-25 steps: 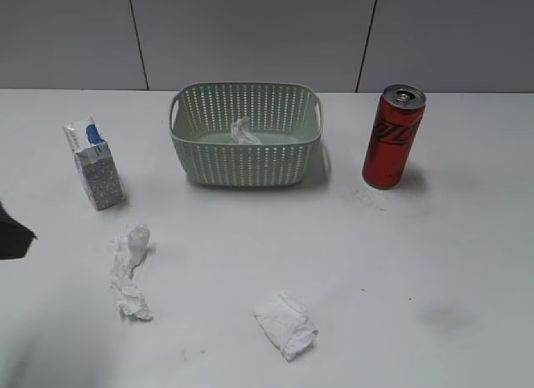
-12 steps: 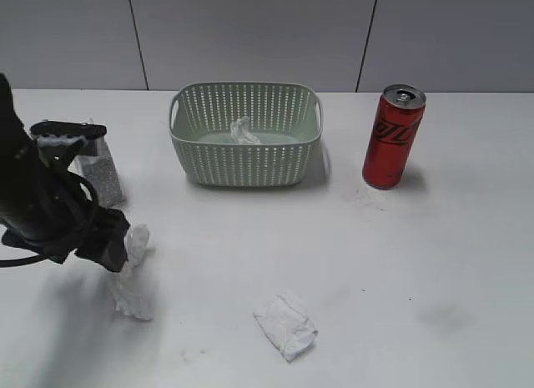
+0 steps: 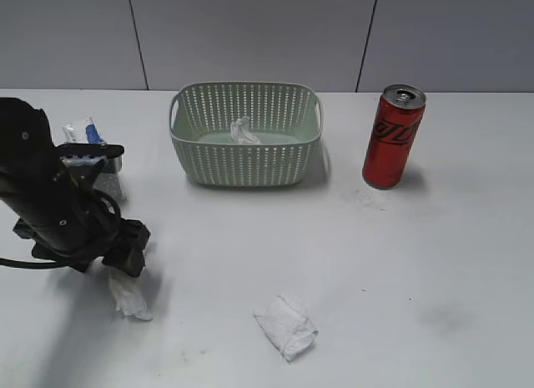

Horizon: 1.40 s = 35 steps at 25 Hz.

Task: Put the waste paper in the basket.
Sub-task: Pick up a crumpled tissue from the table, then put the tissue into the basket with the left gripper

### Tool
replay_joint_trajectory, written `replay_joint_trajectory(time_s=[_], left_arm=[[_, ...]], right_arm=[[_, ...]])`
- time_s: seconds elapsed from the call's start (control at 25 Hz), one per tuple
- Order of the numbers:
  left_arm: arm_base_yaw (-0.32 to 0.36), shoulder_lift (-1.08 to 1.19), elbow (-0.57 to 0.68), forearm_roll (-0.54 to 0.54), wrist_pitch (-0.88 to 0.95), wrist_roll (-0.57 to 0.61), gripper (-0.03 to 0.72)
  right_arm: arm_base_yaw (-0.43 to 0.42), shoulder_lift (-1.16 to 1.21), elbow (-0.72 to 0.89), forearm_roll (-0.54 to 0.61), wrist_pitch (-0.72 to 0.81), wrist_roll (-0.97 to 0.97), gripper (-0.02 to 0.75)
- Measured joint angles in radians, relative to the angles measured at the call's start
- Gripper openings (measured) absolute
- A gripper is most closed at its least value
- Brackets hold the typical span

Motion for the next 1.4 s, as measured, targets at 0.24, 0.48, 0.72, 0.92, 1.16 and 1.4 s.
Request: replay_joint_trajectory(time_s=[0.24, 0.48, 0.72, 0.92, 1.16, 1.4], left_arm=[[0.0, 0.008, -0.006, 0.008, -0.005, 0.0, 0.494], [0.0, 0.009, -0.006, 0.007, 0.016, -0.001, 0.203], [-0.001, -0.036, -0.006, 0.008, 0.041, -0.001, 0.059], [-0.001, -0.158, -0.006, 0.027, 0.057, -0.001, 0.046], [-0.001, -0.326, -0.006, 0.032, -0.073, -0.001, 0.046], [-0.001, -0.391, -0.006, 0.036, -0.463, -0.001, 0.046]], right_arm=[[0.0, 0.0, 0.0, 0.0, 0.0, 0.0, 0.573], [0.0, 0.0, 0.0, 0.0, 0.0, -0.001, 0.572], [0.0, 0.0, 0.0, 0.0, 0.0, -0.001, 0.572], [0.0, 0.0, 0.0, 0.0, 0.0, 0.0, 0.572], [0.0, 0.0, 0.0, 0.0, 0.0, 0.0, 0.572], [0.0, 0.0, 0.0, 0.0, 0.0, -0.001, 0.572]])
